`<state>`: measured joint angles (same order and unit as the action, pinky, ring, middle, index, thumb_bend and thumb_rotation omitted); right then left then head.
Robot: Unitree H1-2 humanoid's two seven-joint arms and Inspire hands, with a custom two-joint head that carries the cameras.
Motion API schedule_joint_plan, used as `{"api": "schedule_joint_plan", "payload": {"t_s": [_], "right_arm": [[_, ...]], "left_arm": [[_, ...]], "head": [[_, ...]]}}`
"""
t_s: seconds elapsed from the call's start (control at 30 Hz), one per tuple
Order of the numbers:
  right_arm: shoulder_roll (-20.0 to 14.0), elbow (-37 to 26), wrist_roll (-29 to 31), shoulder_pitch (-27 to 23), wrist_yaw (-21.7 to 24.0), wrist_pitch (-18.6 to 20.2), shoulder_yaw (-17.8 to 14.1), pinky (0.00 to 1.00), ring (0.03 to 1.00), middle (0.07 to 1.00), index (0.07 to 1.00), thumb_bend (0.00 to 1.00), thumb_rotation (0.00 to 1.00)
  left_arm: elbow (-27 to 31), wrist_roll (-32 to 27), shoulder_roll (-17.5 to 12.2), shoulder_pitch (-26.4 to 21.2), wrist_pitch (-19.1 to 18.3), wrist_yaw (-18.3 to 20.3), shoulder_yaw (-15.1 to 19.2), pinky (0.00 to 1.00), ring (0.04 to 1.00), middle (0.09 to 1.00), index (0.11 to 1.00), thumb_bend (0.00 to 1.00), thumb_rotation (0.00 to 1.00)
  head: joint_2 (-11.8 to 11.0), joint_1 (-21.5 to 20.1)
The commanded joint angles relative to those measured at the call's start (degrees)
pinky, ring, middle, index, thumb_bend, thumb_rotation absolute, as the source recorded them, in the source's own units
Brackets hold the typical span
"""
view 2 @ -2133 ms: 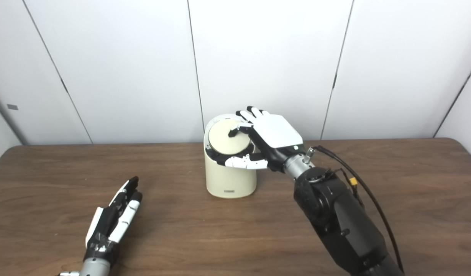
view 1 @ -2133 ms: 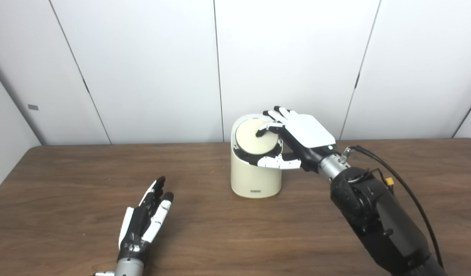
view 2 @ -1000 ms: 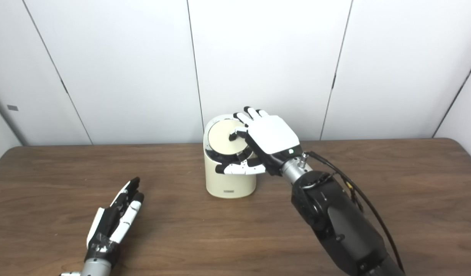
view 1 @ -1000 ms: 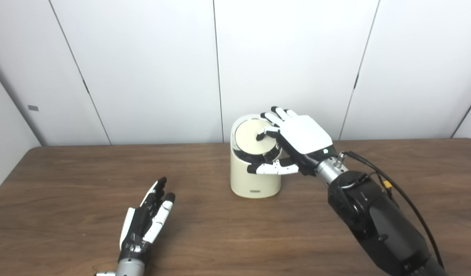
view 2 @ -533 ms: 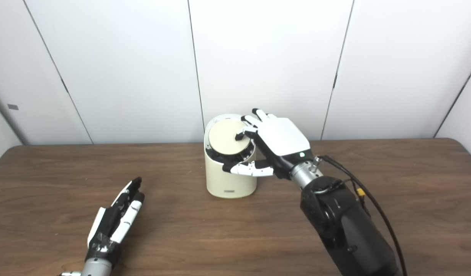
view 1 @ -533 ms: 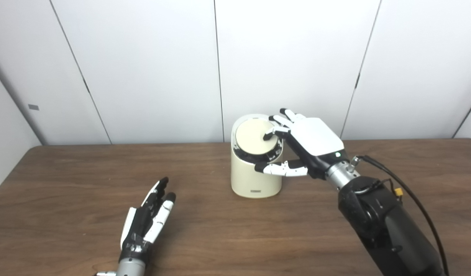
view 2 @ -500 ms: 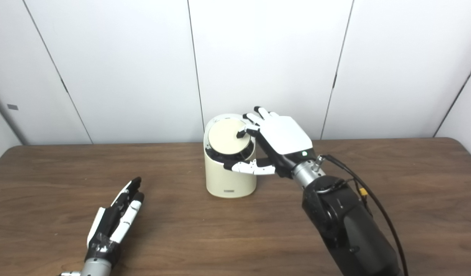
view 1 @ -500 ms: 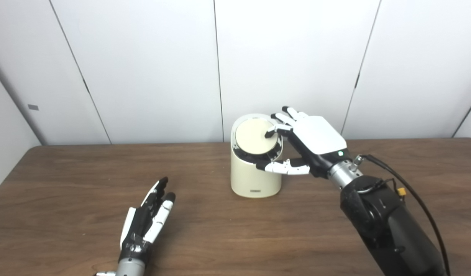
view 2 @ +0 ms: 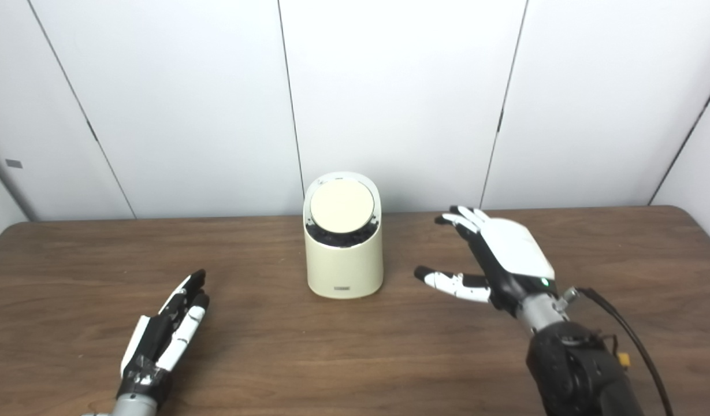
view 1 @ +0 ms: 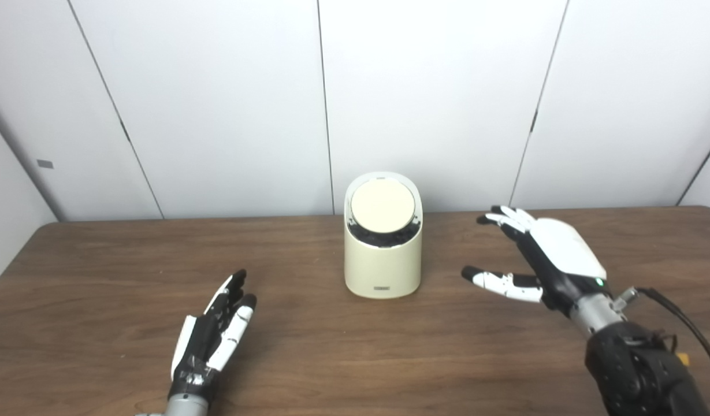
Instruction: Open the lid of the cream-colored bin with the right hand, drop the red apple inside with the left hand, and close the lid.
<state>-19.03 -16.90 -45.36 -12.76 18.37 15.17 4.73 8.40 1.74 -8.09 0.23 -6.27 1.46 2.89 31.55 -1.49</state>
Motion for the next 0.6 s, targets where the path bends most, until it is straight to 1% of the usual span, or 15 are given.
{"api": "schedule_joint_plan", "payload": {"t_s": [0.0,0.07,0.1,0.13,0.23,0.27,0.33,0.37,0.43,0.5,0.57], "right_arm": [[0.5,-0.3,4.4,-0.4,-2.1,-1.2,-2.0,0.87,0.962,0.957,0.904,0.5,0.77],[1.3,0.9,9.0,1.8,-3.6,-2.5,-3.3,0.87,0.958,0.963,0.922,0.46,0.78],[2.0,1.5,11.4,3.1,-4.4,-3.0,-4.0,0.87,0.958,0.963,0.923,0.46,0.78],[2.6,2.0,13.4,4.1,-5.0,-3.5,-4.5,0.87,0.953,0.965,0.932,0.46,0.85],[4.9,3.1,18.9,6.5,-6.6,-4.5,-5.6,0.87,0.933,0.961,0.94,0.46,0.96],[5.9,3.2,20.6,7.3,-7.3,-4.7,-5.9,0.86,0.927,0.958,0.938,0.46,0.98],[7.1,3.6,23.2,8.5,-8.6,-5.6,-6.4,0.86,0.916,0.951,0.933,0.48,1.0],[8.9,4.1,26.9,9.4,-9.2,-6.2,-7.6,0.86,0.913,0.946,0.932,0.48,1.0],[11.1,4.6,31.9,10.6,-10.1,-6.8,-8.9,0.89,0.936,0.956,0.935,0.5,1.0],[12.3,5.0,33.7,11.5,-11.3,-7.6,-9.2,0.88,0.939,0.957,0.936,0.51,1.0],[11.7,5.7,30.6,12.5,-12.9,-9.6,-7.7,0.86,0.926,0.951,0.935,0.5,1.0]], "left_arm": [[2.1,-0.1,-1.3,0.4,0.6,0.6,0.6,0.95,0.98,0.986,0.968,0.5,0.69],[3.0,-1.3,-1.9,1.5,1.1,1.1,1.2,0.97,0.989,0.991,0.993,0.52,0.69],[3.4,-1.8,-2.1,2.5,1.4,1.4,1.6,0.97,0.989,0.992,0.995,0.52,0.69],[3.6,-2.1,-2.2,3.3,2.0,1.7,1.9,0.97,0.996,0.997,0.998,0.5,0.7],[3.2,-3.4,-1.7,5.3,4.3,1.7,2.9,0.98,1.0,1.0,1.0,0.51,0.72],[2.7,-4.1,-1.3,5.9,5.3,1.6,3.2,0.99,1.0,1.0,1.0,0.52,0.72],[2.2,-4.8,-0.9,6.8,6.9,1.6,3.6,1.0,1.0,1.0,1.0,0.52,0.73],[1.7,-4.9,-0.6,7.6,8.4,1.7,3.5,1.0,0.998,1.0,1.0,0.52,0.74],[1.1,-5.0,-0.4,8.7,10.3,1.9,3.6,1.0,0.995,1.0,1.0,0.53,0.74],[0.6,-5.1,-0.2,9.6,12.3,1.8,3.7,1.0,0.994,1.0,1.0,0.53,0.74],[-0.4,-4.7,0.1,10.6,14.6,1.4,4.0,1.0,0.989,1.0,1.0,0.53,0.74]], "head": [[0.2,-0.1],[0.3,-0.2],[0.3,-0.4],[0.4,-0.5],[0.6,-1.0],[0.6,-1.1],[0.8,-1.2],[0.8,-1.2],[1.0,-1.4],[1.3,-1.4],[1.5,-1.5]]}}
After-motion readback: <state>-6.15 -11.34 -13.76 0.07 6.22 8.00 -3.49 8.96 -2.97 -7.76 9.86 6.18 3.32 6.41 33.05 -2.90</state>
